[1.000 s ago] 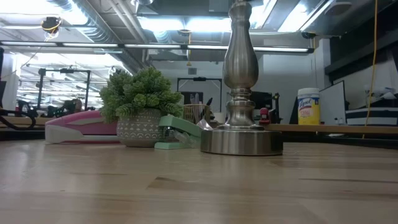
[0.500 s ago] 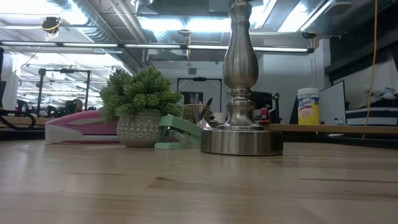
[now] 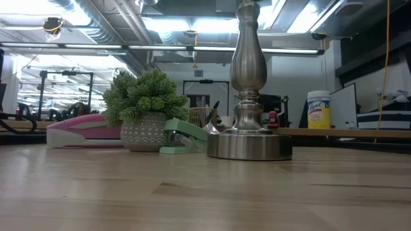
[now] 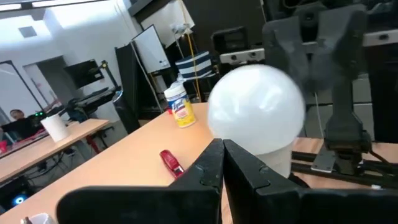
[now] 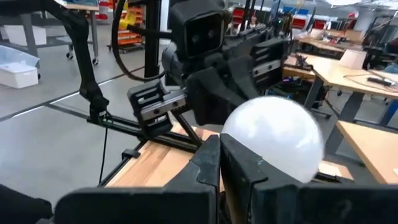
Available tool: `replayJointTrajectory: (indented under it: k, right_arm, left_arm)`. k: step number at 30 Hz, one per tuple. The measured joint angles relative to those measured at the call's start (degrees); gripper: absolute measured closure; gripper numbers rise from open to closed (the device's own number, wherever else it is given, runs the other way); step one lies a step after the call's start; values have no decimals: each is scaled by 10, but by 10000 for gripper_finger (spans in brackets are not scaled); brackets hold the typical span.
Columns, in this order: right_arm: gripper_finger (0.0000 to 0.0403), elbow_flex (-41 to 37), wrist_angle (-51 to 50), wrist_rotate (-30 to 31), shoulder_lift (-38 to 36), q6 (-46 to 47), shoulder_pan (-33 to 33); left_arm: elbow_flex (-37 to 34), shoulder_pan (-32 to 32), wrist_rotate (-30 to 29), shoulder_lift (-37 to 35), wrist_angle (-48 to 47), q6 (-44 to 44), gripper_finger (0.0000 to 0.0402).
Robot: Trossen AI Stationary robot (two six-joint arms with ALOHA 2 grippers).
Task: Screw lightbulb
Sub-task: Insert the lightbulb into the lamp
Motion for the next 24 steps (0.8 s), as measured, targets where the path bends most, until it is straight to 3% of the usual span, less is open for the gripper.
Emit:
replayJointTrajectory:
  k: [8, 12, 19, 24]
  right_arm:
    - [386, 0, 13, 3, -40, -2, 0]
    - [386, 0, 17, 43, -62, -5, -1]
    - [386, 1, 16, 124, -54, -5, -1]
    - [386, 1, 13, 143, -26, -17, -1]
  left_arm:
    - [0, -15, -34, 0, 10, 20, 400]
    - [0, -30, -28, 0, 34, 40, 400]
    - [0, -40, 58, 0, 34, 40, 400]
    - [0, -31, 89, 0, 32, 32, 400]
